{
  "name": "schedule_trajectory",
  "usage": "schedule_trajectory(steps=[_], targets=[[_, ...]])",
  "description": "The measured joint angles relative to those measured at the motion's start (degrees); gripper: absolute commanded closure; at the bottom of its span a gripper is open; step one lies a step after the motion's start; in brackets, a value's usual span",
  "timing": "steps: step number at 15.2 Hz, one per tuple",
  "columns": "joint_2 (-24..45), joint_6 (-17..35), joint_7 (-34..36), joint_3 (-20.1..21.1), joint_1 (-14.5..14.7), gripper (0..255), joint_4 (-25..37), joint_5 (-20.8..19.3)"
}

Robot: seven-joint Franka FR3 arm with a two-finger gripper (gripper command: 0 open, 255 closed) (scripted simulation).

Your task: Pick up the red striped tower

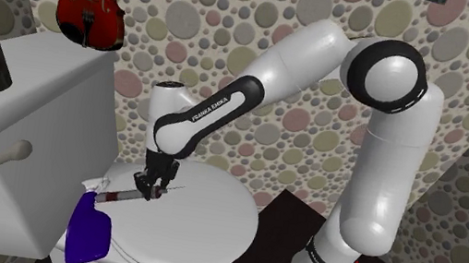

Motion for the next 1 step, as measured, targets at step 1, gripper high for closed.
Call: schedule_trajectory(steps=[1], targets=[[-0.42,-0.44,-0.04,0.04,-0.05,255,0.04,0.12]])
